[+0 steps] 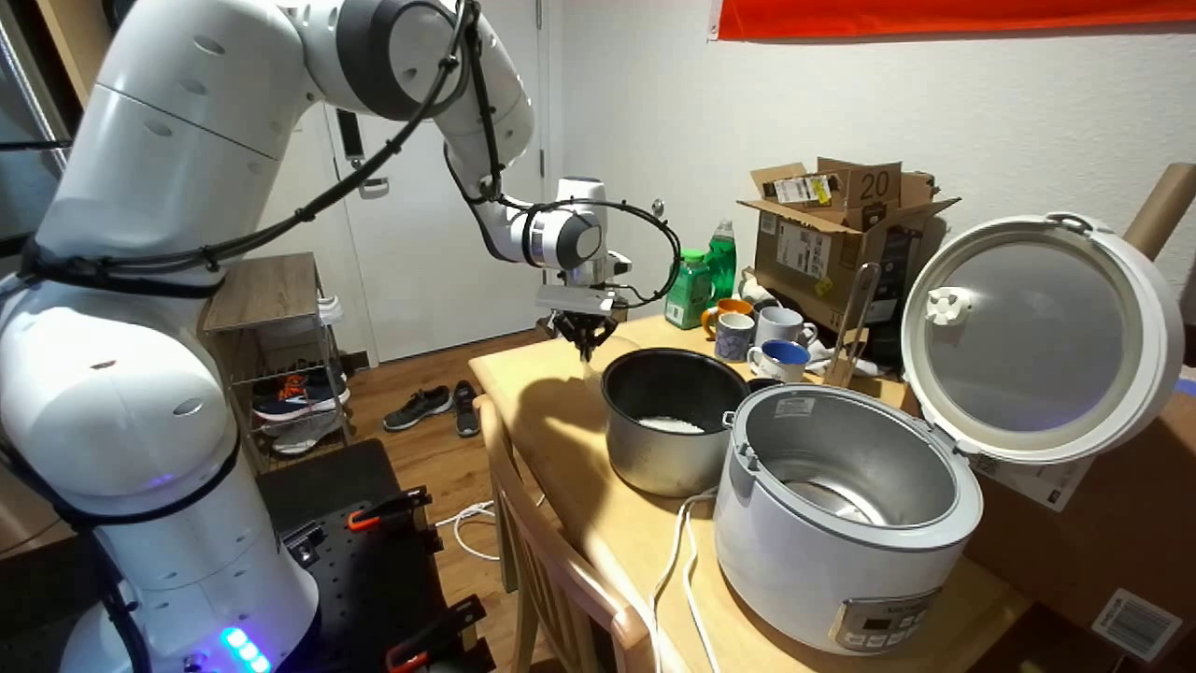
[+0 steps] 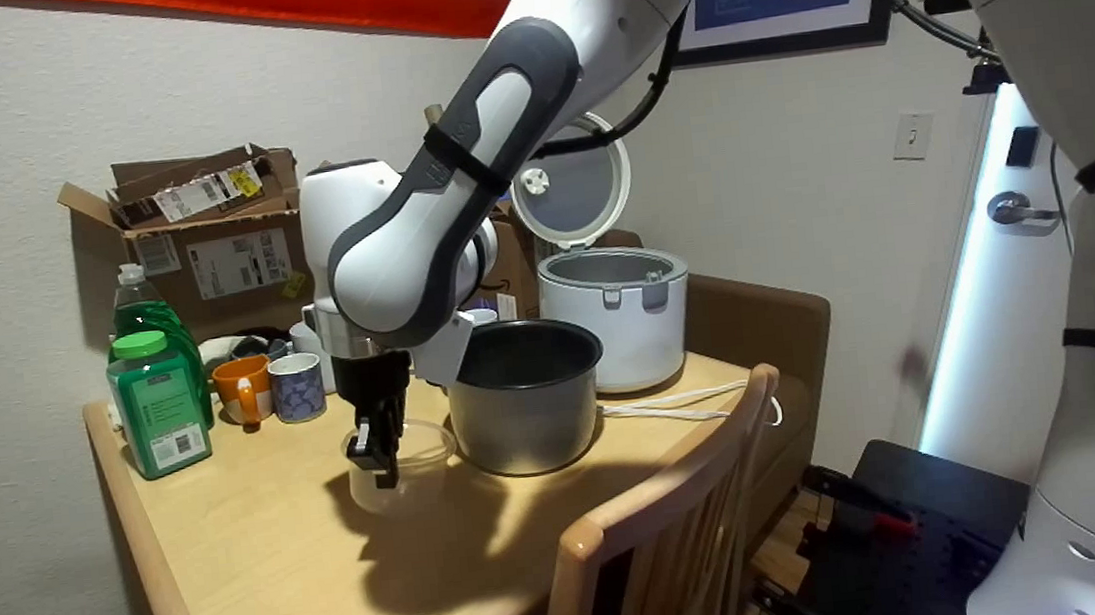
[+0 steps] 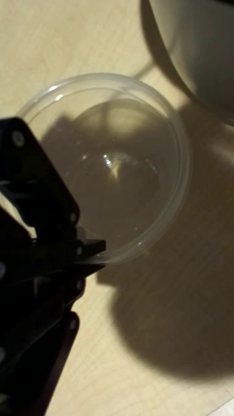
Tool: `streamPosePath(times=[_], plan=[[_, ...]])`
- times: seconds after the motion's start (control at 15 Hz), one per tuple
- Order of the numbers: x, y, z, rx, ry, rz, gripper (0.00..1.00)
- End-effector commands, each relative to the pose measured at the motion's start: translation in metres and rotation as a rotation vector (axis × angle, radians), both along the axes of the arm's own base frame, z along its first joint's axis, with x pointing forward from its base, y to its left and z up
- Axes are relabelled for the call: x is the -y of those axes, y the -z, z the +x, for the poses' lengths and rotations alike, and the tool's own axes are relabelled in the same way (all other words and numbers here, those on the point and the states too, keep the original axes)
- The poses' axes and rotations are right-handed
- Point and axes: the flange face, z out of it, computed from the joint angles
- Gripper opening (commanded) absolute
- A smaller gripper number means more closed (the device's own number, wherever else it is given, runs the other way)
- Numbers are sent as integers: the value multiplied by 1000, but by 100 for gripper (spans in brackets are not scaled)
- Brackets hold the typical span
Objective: Pick up the transparent bowl, pour its contents in the pot, pick up the pot and put it in the rice cooker
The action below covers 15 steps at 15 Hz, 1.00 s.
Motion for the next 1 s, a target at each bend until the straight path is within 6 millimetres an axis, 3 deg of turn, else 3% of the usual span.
streamPosePath(times=[0.0, 0.13, 0.2, 0.27, 0.67, 0.87, 0.93], plan=[[-3, 7, 8, -20, 25, -44, 2], [-3, 11, 11, -24, 38, -57, 2], [-4, 11, 11, -26, 43, -60, 24], [-5, 10, 12, -27, 47, -60, 33], [-6, -3, 12, 3, 53, -47, 76], [-3, -21, 11, 30, 75, -13, 99], [-3, -28, 11, 38, 77, -1, 100]])
